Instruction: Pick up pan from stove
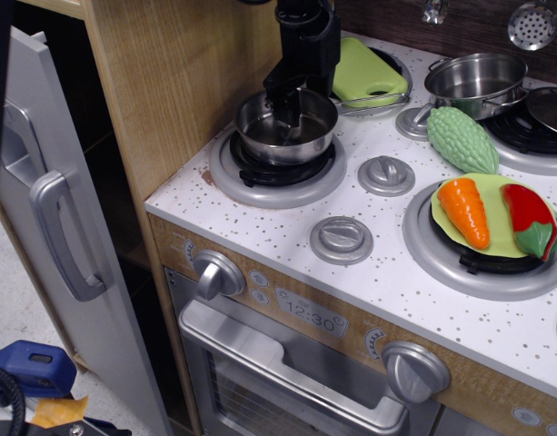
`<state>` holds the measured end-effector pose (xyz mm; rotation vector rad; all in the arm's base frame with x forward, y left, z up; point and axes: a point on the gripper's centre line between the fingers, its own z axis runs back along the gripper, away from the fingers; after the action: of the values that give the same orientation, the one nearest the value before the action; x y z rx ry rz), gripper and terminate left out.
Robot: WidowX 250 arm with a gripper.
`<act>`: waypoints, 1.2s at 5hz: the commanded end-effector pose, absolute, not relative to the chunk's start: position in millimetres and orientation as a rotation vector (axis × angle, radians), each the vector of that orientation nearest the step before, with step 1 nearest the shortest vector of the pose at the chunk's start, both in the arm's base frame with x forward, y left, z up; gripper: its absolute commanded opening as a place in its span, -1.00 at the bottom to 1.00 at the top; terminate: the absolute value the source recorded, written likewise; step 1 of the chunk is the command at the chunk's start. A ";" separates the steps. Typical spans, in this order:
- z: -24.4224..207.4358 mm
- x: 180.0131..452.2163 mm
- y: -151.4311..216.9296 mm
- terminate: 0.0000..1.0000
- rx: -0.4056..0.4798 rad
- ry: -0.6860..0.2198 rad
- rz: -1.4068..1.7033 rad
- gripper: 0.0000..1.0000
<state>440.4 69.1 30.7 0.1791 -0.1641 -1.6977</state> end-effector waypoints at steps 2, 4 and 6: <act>50.1 448.4 75.1 -1.00 0.211 -0.185 -1.680 -1.00; 88.2 438.6 65.5 -1.00 0.244 -0.096 -1.660 -1.00; 110.7 432.9 51.8 -1.00 0.247 -0.044 -1.631 -1.00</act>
<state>425.5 52.9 73.0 0.1306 0.0488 -1.6359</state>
